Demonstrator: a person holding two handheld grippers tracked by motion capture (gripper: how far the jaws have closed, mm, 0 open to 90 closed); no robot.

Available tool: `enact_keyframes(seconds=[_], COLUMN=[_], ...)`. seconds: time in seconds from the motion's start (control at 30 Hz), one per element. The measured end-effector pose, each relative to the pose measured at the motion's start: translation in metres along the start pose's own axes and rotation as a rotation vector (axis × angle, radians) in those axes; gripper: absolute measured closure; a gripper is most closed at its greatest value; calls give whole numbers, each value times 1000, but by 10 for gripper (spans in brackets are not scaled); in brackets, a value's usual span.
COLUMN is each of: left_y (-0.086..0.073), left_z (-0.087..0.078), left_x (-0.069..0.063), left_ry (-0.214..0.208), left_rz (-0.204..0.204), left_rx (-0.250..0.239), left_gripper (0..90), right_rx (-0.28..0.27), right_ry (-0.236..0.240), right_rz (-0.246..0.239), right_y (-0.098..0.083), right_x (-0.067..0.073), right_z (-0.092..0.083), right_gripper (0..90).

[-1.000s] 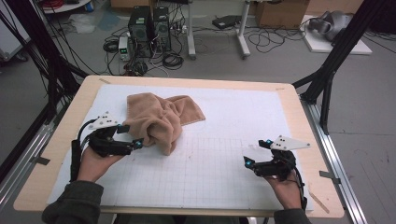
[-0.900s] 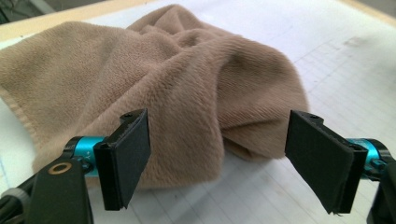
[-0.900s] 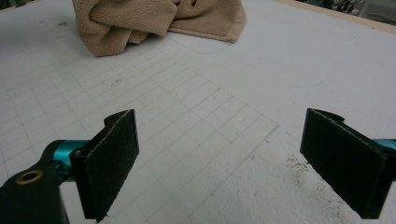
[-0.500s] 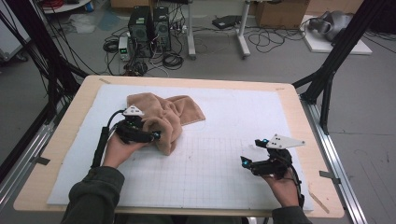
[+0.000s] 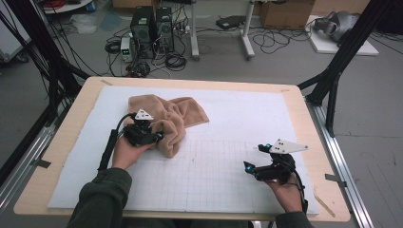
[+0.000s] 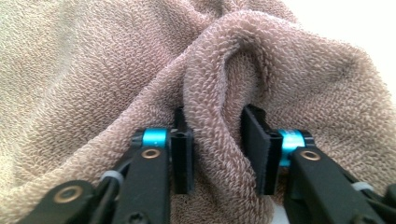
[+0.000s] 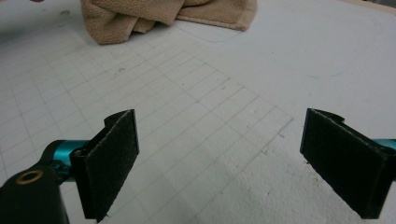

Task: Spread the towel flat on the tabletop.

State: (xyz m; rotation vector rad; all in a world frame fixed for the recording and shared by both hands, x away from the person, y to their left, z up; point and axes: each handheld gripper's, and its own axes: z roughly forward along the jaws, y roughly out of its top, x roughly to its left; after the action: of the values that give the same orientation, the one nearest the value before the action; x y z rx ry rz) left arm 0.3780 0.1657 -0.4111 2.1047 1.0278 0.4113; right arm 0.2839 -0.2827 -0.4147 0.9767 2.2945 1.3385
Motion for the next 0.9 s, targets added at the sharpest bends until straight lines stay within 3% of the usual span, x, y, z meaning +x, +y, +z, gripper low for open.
enact_keyframes(seconds=[0.2,0.3,0.5,0.9], left_y=[1,2,6,7], left_z=[-4,-9,-26,-67], left_x=[0,1,-5,-53], left_ry=[-15,-59,-110,-200], left_rz=[-15,-50,-61,52], left_rx=[-9,-26,-69,-134], left_gripper=[742,758,764,765], right_rx=[3,2,10,-4], right_ry=[7,7,4,11], right_rz=[2,3,-7,-46], right_y=[0,1,5,23], right_x=[-2,-3,-4,3], right_z=[2,2,-1,-3], right_gripper=[107,106,106,107])
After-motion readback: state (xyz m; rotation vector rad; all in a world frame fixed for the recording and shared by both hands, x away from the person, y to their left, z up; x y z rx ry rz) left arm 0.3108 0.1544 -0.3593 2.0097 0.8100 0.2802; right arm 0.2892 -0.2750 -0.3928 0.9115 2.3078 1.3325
